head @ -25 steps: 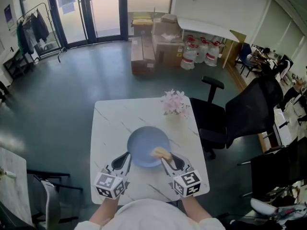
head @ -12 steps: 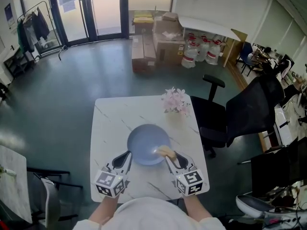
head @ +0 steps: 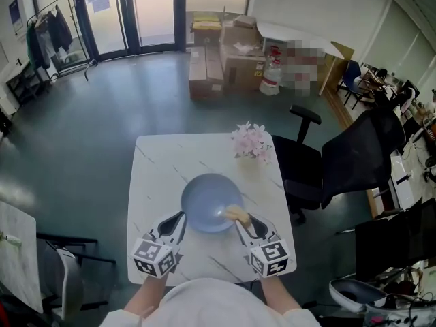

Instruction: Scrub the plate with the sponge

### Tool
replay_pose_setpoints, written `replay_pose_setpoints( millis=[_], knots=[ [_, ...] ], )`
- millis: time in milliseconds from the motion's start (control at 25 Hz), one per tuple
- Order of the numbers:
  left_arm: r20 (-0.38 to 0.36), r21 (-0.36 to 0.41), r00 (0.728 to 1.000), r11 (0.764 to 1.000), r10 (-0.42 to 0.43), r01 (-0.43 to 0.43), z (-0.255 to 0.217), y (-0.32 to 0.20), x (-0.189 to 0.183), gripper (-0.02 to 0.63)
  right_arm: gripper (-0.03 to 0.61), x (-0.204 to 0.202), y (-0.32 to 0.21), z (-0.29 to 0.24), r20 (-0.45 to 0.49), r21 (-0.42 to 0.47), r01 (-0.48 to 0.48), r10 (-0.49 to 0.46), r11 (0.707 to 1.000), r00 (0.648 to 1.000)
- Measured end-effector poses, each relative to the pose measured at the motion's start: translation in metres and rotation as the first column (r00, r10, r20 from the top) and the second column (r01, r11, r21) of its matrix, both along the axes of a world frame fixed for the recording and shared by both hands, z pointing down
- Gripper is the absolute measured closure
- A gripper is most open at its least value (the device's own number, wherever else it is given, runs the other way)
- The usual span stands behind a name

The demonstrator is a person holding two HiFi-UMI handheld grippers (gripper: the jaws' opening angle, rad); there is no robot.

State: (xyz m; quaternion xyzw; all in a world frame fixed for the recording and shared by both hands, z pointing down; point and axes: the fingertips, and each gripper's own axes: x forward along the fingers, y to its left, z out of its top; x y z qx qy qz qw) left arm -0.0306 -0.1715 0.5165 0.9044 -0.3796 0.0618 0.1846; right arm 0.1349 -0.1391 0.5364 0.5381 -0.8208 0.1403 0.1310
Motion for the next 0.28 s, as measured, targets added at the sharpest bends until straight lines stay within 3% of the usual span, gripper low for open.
replay_pose_setpoints(
  millis=[280],
  knots=[
    [-0.002, -0.004, 1.0, 1.0, 0.004, -0.004, -0.0012, 0.0034, -0.0022, 0.574, 0.43, -0.0051, 0.0026, -0.0023, -0.006, -0.002, 0.0, 0.0, 1.0, 1.0]
  ],
)
